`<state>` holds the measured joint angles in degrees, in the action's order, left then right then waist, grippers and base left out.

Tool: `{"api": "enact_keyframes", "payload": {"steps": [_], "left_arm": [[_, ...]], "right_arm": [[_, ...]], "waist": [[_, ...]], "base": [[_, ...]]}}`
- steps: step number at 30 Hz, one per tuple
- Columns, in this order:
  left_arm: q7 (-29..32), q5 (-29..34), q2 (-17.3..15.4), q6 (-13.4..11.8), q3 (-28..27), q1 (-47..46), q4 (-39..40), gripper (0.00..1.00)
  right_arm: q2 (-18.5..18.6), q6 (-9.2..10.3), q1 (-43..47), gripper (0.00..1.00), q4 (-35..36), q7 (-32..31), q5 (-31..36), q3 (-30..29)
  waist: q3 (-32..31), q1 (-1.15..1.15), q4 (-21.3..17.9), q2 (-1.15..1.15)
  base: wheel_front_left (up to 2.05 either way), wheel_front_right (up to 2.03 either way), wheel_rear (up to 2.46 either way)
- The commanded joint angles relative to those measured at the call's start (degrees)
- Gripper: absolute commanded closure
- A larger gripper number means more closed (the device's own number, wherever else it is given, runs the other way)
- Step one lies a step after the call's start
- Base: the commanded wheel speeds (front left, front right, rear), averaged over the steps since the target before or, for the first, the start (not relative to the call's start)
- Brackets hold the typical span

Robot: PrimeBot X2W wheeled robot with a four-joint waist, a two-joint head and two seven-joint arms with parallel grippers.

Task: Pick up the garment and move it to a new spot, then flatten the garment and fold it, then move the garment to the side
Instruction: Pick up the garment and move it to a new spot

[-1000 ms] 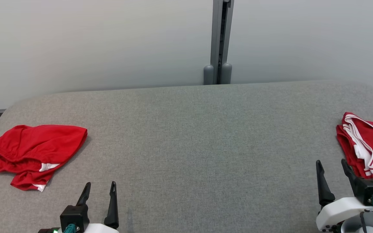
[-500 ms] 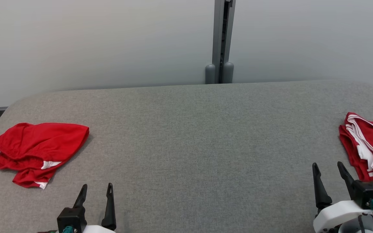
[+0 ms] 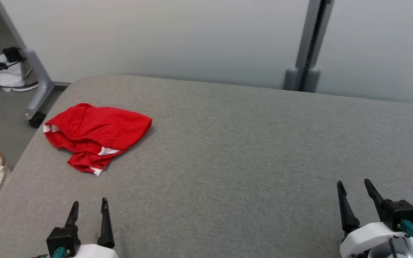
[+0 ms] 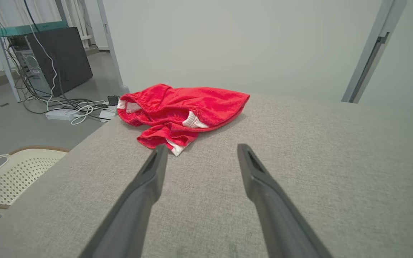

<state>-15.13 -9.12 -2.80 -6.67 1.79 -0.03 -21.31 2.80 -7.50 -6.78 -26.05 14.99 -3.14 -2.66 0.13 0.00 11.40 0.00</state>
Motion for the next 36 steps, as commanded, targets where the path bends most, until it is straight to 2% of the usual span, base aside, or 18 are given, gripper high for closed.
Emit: {"api": "enact_keyframes", "payload": {"steps": [1, 10, 18, 25, 30, 36], "left_arm": [[0.0, 0.1, -0.2, -0.2, -0.8, -0.4, 0.2, 0.00], [0.0, 0.1, -0.2, 0.4, -5.0, 0.0, 0.2, 0.00], [0.0, 0.5, -0.2, 1.5, -6.9, 0.4, -0.2, 0.00], [0.0, -0.7, -0.2, 3.4, -7.0, -0.4, -1.7, 0.00], [0.0, -2.7, -0.2, 4.4, -7.3, -2.7, -3.0, 0.00], [0.0, -3.4, -0.2, 6.5, -7.5, -9.9, -6.3, 0.00]], "right_arm": [[0.3, 0.02, -0.2, 0.00, 0.1, 0.3, 0.0, 0.4], [0.3, 0.02, -1.6, 0.00, -0.5, 0.3, -0.9, 3.3], [0.3, 0.02, -2.0, 0.00, -0.6, 0.3, -1.2, 4.2], [0.3, 0.02, -2.5, 0.00, -0.3, 0.3, -0.6, 5.3], [0.3, 0.02, -4.1, 0.00, 0.7, 0.3, 0.4, 6.3], [0.3, 0.02, -6.6, 0.00, 2.8, 0.3, 2.1, 7.7]], "waist": [[0.7, 0.00, 4.0, 0.00], [1.0, 0.00, 11.7, 0.00], [1.2, 0.00, 14.5, 0.00], [2.6, 0.00, 13.3, 0.00], [5.2, 0.00, 10.6, 0.00], [10.0, 0.00, 6.6, 0.00]], "base": [[0.00, 0.00, 0.00], [0.00, 0.00, 0.00], [0.00, 0.00, 0.00], [0.00, 0.00, 0.00], [0.00, 0.00, 0.00], [0.00, 0.00, 0.00]]}}
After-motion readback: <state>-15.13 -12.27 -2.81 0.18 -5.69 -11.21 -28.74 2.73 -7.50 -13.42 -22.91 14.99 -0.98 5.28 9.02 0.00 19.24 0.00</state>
